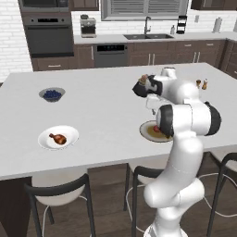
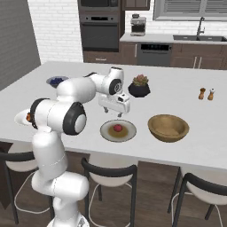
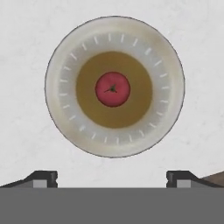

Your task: Pick the chicken drumstick and tomato from their plates and place them in the bowl. Then put the bowl in the fridge.

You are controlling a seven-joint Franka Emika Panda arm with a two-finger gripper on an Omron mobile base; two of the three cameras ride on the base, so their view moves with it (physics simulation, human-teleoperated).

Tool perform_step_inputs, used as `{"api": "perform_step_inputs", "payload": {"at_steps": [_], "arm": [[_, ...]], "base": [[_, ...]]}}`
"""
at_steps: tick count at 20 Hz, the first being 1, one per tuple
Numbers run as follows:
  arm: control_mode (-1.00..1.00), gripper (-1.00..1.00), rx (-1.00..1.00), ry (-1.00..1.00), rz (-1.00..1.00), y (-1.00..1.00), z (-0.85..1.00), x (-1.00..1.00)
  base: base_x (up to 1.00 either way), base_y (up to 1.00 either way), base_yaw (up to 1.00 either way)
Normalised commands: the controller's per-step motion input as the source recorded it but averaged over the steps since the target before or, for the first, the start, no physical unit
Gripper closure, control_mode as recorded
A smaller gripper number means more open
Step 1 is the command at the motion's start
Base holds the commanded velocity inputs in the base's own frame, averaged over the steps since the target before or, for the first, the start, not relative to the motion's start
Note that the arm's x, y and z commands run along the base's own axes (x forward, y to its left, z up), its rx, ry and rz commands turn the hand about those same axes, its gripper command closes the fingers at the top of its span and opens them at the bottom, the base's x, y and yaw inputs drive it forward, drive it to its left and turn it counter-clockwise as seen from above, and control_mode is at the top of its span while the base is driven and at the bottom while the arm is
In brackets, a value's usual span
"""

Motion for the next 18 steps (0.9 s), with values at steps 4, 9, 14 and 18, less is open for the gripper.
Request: {"api": "perform_step_inputs", "payload": {"at_steps": [4,9,14,18], "arm": [[-1.00,-1.00,0.00,-0.03,0.00,-0.17,-0.68,0.43],[-1.00,-1.00,0.00,-0.05,0.00,-0.02,-0.65,0.30],[-1.00,-1.00,0.00,0.00,0.00,-0.03,-0.40,0.29],[-1.00,-1.00,0.00,0.00,0.00,-0.08,-0.25,0.01]], "base": [[0.00,0.00,0.00],[0.00,0.00,0.00],[0.00,0.00,0.00],[0.00,0.00,0.00]]}}
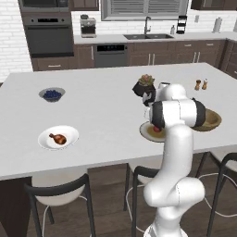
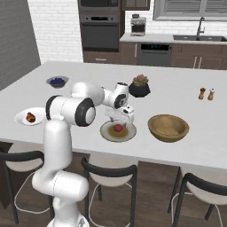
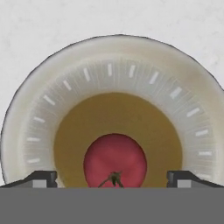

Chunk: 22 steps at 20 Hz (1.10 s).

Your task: Pick the chicken drumstick and tomato from their plates and place them in the bowl. Then put the bowl in the fridge.

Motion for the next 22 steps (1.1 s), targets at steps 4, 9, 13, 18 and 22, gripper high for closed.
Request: {"api": "perform_step_inputs", "payload": {"at_steps": [4,9,13,18,22], "arm": [[-1.00,-1.00,0.00,0.02,0.00,0.00,-0.23,-0.13],[-1.00,-1.00,0.00,0.03,0.00,0.04,-0.19,-0.01],[-1.00,-1.00,0.00,0.00,0.00,0.00,-0.11,0.00],[-1.00,-1.00,0.01,0.01,0.00,0.00,-0.20,0.00],[-1.00,-1.00,0.01,0.00,0.00,0.00,-0.20,0.00]], "base": [[0.00,0.00,0.00],[0.00,0.00,0.00],[0.00,0.00,0.00],[0.00,0.00,0.00],[0.00,0.00,0.00]]}}
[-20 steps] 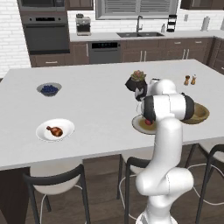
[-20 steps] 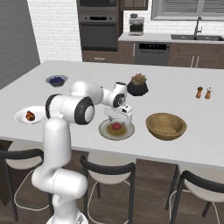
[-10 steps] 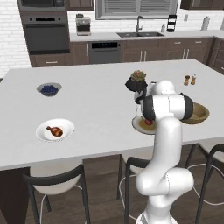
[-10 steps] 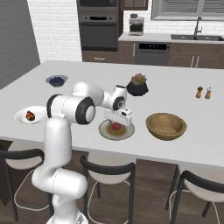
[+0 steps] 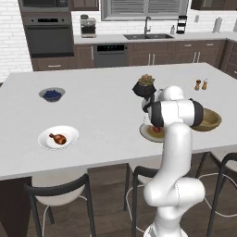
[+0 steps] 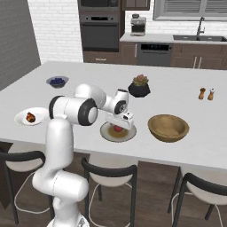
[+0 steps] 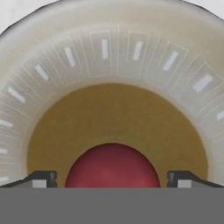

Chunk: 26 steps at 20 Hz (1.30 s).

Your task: Pick the chicken drumstick and tomato from their plates and place them in the bowl. Then put the bowl in the fridge.

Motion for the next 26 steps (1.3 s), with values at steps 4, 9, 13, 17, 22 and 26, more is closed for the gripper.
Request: {"api": "perform_step_inputs", "payload": {"at_steps": [4,9,13,17,22,26], "arm": [[-1.00,1.00,0.00,0.00,0.00,0.00,-0.09,0.00],[-1.00,1.00,0.00,0.00,0.00,0.00,0.00,0.00],[-1.00,1.00,0.00,0.00,0.00,0.00,0.00,0.00],[-1.00,1.00,-0.07,-0.09,-0.01,0.00,0.23,-0.14],[-1.00,1.00,-0.22,-0.31,0.00,-0.11,0.72,-0.22],[-1.00,1.00,-0.09,-0.24,0.00,-0.33,0.88,-0.12]], "base": [[0.00,0.00,0.00],[0.00,0.00,0.00],[0.00,0.00,0.00],[0.00,0.00,0.00],[0.00,0.00,0.00],[0.00,0.00,0.00]]}}
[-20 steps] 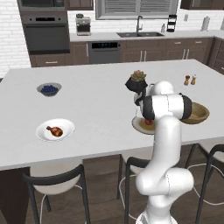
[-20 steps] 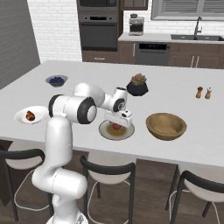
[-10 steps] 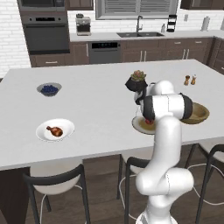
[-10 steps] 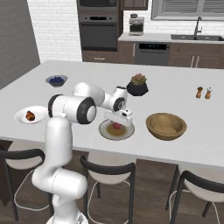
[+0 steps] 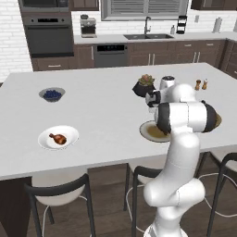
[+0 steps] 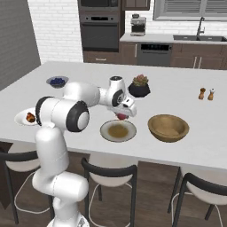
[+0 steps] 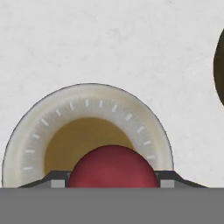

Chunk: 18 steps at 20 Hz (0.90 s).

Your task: Pick the chicken drumstick and tomato from their plates and place them in the bowl. Then put the bowl in the fridge.

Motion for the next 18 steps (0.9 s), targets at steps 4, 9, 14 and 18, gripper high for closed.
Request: {"api": "perform_step_inputs", "payload": {"at_steps": [4,9,14,18], "arm": [[-1.00,1.00,0.01,-0.11,-0.11,-0.65,0.93,-0.01],[-1.00,1.00,0.17,0.00,-0.23,-0.88,0.51,0.00],[-1.00,1.00,0.13,0.01,-0.21,-0.97,0.03,0.00],[-1.00,1.00,0.02,0.00,-0.20,-0.72,-0.04,-0.06]], "base": [[0.00,0.00,0.00],[0.00,0.00,0.00],[0.00,0.00,0.00],[0.00,0.00,0.00]]}}
